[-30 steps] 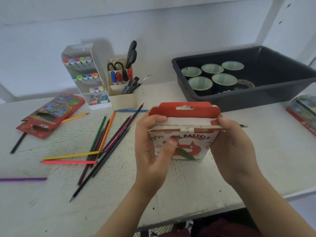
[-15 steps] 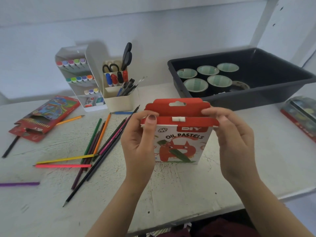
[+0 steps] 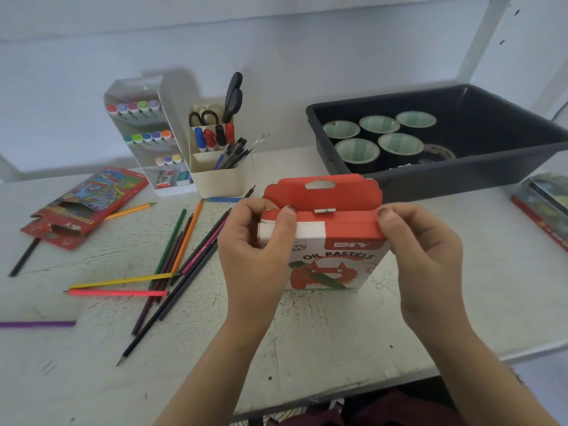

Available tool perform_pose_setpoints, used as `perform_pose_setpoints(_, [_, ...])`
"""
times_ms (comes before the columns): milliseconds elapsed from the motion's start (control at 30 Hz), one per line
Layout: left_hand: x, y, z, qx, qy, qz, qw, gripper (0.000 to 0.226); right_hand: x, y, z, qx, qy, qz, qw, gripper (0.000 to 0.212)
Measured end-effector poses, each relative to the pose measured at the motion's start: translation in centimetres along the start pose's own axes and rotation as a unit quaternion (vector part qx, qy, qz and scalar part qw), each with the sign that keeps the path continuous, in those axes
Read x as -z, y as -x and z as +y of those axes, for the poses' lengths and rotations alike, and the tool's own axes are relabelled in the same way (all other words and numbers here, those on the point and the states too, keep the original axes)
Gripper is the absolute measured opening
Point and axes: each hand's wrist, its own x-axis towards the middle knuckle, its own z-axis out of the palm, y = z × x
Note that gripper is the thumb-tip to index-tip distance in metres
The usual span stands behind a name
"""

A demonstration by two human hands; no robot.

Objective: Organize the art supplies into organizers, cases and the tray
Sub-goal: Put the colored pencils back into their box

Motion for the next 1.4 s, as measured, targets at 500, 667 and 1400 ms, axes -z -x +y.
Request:
perform_pose_setpoints(500, [-0.1,0.0,0.9,0.035,0.058,-0.042,0.997,0.027,-0.7,-0.2,-0.3,-0.079,-0.036,0.004,0.996,0.027])
perform_pose_setpoints(667, [0.0,-0.3,0.5,0.012,0.106,-0.037,0.994,0.017,-0.9,-0.3,-0.2,-0.079,-0.046,0.014,0.996,0.023])
perform_pose_setpoints(1400, [4.9,1.1,-6.8,-0.041,-0.194,-0.178,0.964,0.03,1.6,2.3,6.5,-0.08,0.121,-0.145,0.979,0.024])
